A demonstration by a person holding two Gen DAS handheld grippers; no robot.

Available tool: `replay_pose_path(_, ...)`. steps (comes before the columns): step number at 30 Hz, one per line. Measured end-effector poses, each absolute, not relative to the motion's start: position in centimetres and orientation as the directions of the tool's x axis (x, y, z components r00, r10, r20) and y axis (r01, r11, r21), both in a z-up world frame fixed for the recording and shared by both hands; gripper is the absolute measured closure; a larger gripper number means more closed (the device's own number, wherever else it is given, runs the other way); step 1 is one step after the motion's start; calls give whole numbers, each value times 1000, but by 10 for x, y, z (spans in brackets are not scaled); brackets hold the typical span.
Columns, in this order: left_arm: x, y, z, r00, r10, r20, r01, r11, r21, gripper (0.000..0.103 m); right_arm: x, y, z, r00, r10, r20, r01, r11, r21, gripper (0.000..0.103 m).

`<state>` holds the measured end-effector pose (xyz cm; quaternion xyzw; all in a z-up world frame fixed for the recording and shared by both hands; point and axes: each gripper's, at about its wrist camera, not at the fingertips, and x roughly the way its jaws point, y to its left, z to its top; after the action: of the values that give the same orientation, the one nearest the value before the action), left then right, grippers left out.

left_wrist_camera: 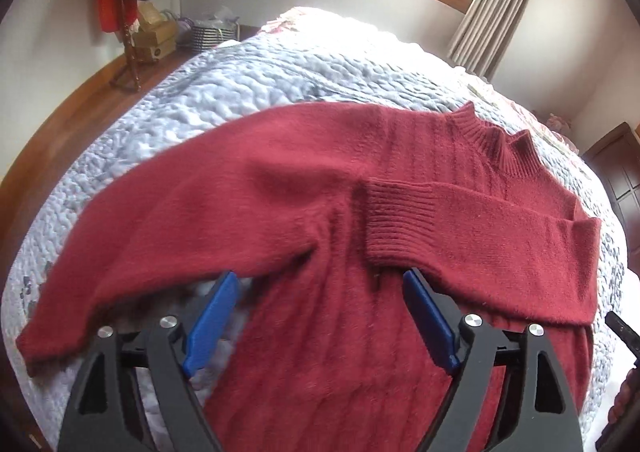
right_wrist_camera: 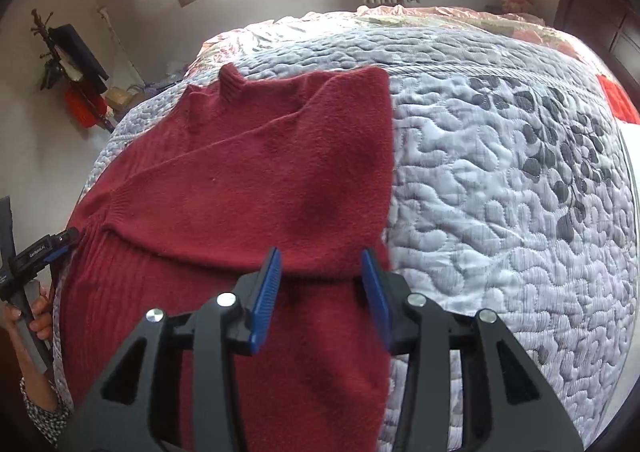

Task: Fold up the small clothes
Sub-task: 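Move the left tool to the other sleeve cuff and grasp it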

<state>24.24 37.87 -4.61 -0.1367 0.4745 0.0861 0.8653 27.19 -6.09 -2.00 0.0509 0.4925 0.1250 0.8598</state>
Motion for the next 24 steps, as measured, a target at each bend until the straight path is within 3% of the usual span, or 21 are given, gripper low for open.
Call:
replay_pose_path(14, 111, 526, -57, 461, 68, -885, -498, 845, -195, 17, 280, 58, -40, 369, 301, -879, -342, 924, 172, 56)
replay_pose_path(24, 57, 587, -91, 486, -107, -868, -620, 657, -428, 18, 289, 82, -53, 350, 286, -892, -351, 923, 158, 55)
